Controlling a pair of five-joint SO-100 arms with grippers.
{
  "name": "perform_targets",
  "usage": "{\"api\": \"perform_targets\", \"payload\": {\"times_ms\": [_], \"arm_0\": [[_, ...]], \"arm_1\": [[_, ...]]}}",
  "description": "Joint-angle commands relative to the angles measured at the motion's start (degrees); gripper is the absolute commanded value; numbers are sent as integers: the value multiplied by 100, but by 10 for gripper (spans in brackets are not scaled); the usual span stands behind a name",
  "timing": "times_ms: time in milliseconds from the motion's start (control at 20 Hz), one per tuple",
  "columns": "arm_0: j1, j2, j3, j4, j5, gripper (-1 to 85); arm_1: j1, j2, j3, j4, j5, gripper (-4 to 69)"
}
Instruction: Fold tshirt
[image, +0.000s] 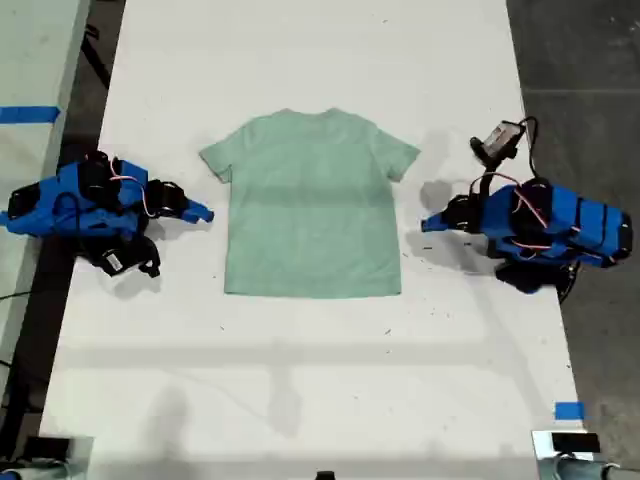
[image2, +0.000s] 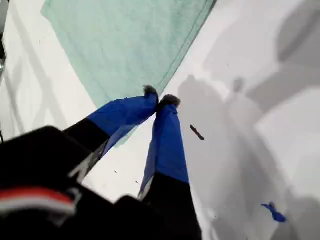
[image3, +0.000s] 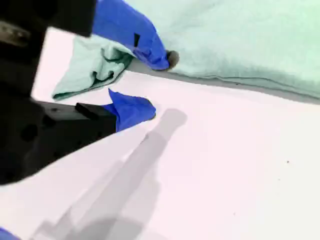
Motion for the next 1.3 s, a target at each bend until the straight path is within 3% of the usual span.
{"api": "perform_targets", "payload": {"times_ms": [0, 450, 750, 1000, 1250], "arm_0": [[-976, -2531, -2979, -360, 123, 0], [-1090, -2637, -3041, -413, 193, 0], [-1521, -4219, -4289, -431, 738, 0], [-2145, -5317, -5616, 185, 1178, 0], [-2874, -6662, -7146, 1204, 1854, 0]], "arm_1": [[369, -3437, -3788, 44, 615, -12], [562, -3647, -3876, 18, 422, -12], [1477, -5071, -4808, 44, -519, -12], [2355, -6231, -6469, 633, -1512, -12], [2839, -7523, -7813, 1134, -2153, -12]]}}
